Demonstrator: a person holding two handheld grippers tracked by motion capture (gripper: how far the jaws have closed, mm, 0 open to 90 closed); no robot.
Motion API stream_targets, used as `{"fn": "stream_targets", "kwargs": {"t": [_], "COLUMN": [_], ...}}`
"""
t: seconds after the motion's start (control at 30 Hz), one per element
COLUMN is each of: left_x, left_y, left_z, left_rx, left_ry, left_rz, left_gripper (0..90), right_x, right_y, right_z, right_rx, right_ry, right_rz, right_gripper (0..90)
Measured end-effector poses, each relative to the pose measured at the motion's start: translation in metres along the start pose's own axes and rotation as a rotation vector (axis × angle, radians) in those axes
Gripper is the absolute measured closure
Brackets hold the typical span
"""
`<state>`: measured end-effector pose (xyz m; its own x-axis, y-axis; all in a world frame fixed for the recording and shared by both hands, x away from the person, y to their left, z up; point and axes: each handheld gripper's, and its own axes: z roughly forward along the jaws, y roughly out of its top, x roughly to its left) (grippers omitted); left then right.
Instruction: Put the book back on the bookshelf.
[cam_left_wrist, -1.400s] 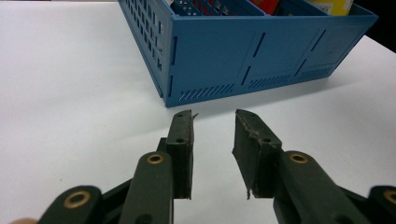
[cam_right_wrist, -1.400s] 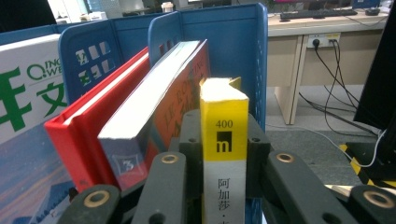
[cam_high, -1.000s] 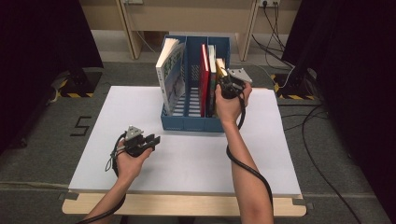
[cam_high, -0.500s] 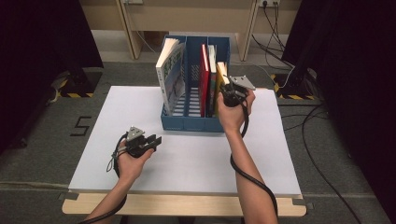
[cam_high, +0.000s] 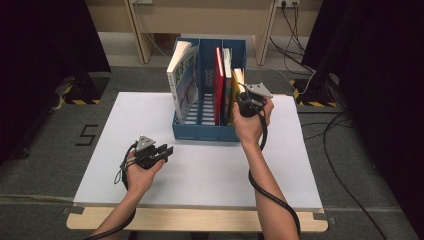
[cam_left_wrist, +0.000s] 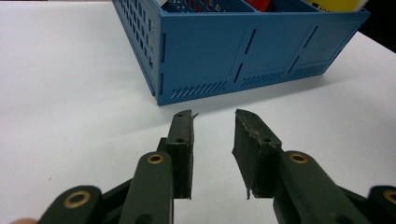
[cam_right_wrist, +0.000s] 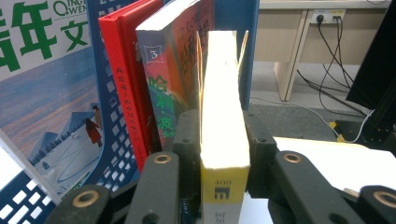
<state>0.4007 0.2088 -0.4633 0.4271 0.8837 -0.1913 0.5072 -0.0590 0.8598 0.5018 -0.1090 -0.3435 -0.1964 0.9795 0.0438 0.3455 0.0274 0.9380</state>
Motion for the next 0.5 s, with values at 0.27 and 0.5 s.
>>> {"fn": "stream_targets", "kwargs": {"t": [0.27,0.5], "left_x": [-0.0006,-0.0013], "left_y": [0.0015,0.0007], "left_z": [0.0003,0.0015], "left_rx": [0.001,0.006], "left_ry": [-0.002,-0.003], "left_rz": [0.005,0.005], "left_gripper": [67.0,67.0], "right_x": [0.0006,0.0011], "right_y": [0.0052,0.0094], "right_z": [0.0073,0.0080], "right_rx": [0.050,0.088], "right_ry": [-0.009,-0.017], "right_rz": [0.004,-0.002], "right_gripper": [70.7,75.4]}}
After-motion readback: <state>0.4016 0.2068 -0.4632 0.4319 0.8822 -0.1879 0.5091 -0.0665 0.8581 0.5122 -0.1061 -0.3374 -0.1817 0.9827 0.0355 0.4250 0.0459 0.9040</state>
